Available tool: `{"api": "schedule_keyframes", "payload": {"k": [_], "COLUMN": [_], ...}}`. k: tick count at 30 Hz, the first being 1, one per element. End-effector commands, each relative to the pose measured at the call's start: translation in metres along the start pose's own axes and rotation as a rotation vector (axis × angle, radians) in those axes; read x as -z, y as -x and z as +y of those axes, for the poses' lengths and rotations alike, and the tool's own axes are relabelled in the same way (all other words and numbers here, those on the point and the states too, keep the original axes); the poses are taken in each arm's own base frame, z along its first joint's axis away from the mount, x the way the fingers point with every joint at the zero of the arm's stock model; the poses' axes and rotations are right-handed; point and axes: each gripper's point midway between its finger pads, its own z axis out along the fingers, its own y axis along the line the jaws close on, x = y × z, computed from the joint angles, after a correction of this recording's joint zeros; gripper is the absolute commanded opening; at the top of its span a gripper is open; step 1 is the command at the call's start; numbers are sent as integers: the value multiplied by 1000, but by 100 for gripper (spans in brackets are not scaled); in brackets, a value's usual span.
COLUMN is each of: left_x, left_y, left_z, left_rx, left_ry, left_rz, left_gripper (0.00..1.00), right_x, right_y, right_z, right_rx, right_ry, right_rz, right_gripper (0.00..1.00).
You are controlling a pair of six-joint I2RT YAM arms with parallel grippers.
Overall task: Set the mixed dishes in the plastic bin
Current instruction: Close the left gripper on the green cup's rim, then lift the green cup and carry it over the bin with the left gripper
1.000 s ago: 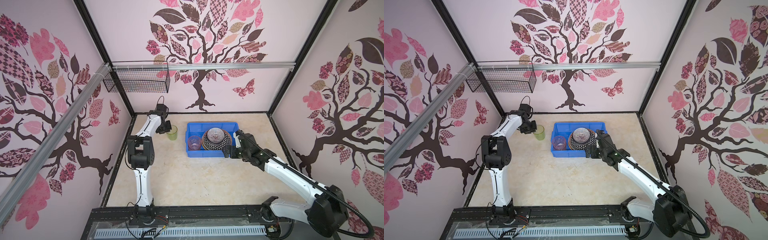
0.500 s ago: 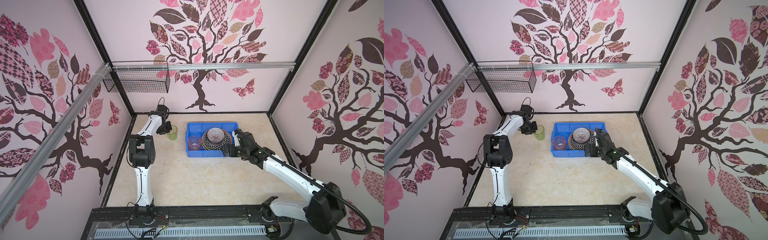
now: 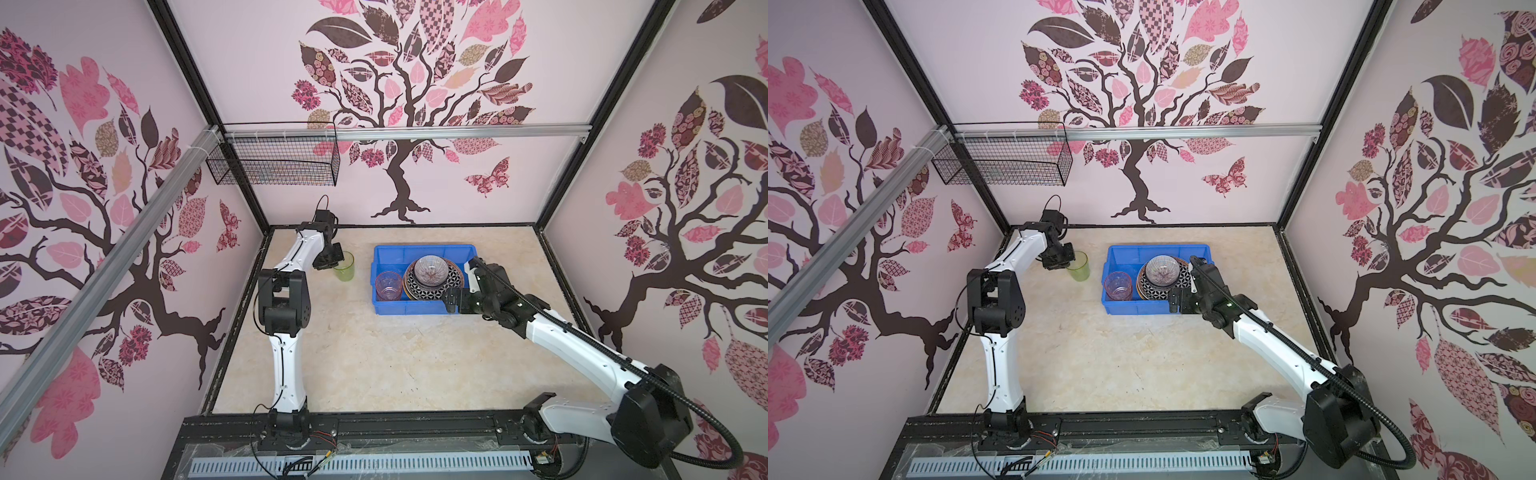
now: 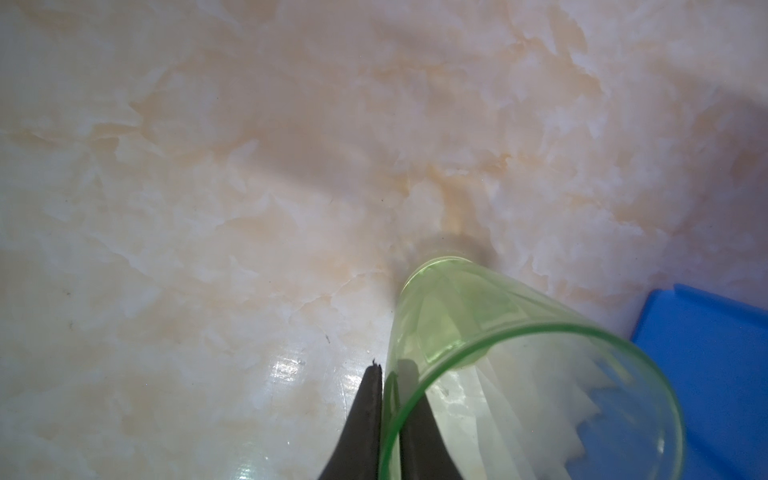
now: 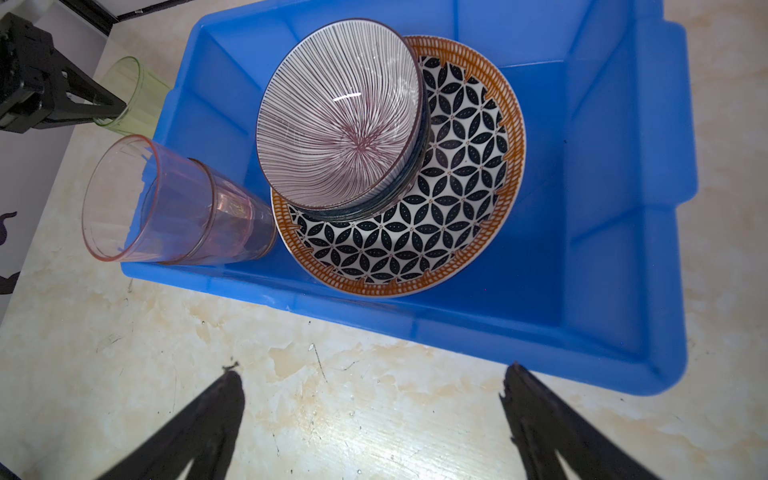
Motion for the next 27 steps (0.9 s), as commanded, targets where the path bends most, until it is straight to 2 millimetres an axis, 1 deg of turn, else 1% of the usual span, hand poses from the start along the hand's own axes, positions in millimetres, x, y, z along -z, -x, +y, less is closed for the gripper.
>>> {"api": "schedule_keyframes", "payload": {"k": [1,7,15,19,20,27], "left_x": [4,9,22,34,30,50], "left_y": [6,4,0,0,-8,-16], "left_z": [2,6,8,9,12,11], "left_rx": [-4,-5,-5,-5,-5,-8], "left_ry": [2,17,18,21,29,3], "left_rz": [-7,-10,-12,-24,-1,-4], "left_gripper": [8,0,0,0,0,0], "right_x": [8,12,17,21,21,24], "right_y": [10,10,5,5,4,1], "right_z": [5,4,4,3,3,3], "right_rx": [8,8,3,5,6,5], "right_ry": [13,14,25,27,28,41], "right_rz": [-35,-45,-43,-53,-53,-52], "right_gripper": [100,100,100,100,100,100]}}
